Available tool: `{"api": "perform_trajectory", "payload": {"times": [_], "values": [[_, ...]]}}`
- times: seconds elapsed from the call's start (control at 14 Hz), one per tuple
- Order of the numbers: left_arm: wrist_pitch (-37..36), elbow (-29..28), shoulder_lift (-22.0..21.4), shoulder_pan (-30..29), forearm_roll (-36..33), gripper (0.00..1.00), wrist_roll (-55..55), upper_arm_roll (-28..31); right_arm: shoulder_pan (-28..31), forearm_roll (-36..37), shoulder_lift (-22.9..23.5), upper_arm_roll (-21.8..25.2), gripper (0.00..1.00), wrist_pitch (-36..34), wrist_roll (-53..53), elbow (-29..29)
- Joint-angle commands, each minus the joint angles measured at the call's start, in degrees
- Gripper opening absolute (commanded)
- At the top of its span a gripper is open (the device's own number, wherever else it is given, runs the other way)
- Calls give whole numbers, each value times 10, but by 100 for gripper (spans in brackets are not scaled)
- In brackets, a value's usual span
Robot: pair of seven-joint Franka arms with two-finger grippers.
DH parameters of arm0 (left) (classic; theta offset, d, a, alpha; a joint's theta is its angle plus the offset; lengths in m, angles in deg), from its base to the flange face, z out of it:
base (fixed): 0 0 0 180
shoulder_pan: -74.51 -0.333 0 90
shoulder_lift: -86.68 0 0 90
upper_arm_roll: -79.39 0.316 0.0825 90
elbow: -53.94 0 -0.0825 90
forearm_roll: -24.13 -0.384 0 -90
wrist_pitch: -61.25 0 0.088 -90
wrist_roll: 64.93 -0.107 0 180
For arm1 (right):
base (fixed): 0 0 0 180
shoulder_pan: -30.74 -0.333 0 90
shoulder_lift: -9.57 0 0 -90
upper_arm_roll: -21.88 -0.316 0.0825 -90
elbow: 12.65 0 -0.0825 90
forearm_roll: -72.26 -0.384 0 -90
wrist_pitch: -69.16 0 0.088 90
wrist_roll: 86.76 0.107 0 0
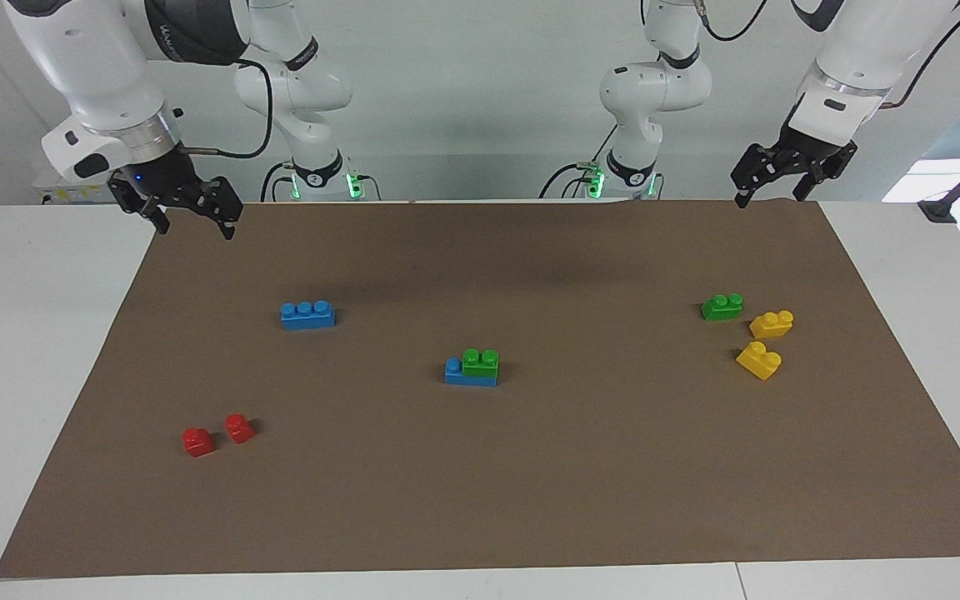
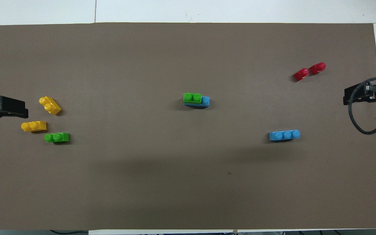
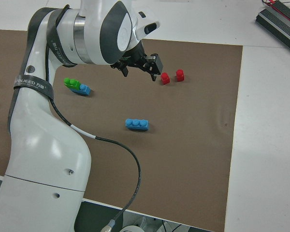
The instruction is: Remove green block with left arm and hold with right
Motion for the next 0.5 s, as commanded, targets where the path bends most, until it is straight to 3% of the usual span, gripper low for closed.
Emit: {"api": "perform_trajectory", "payload": {"times": [0.0, 0.43], "values": [[-3, 0, -8, 2, 9, 100, -5, 2, 8, 1, -5, -5, 100, -4, 4, -6], [-4, -1, -8, 3, 9, 100, -2, 1, 8, 1, -5, -5, 100, -4, 4, -6]]}}
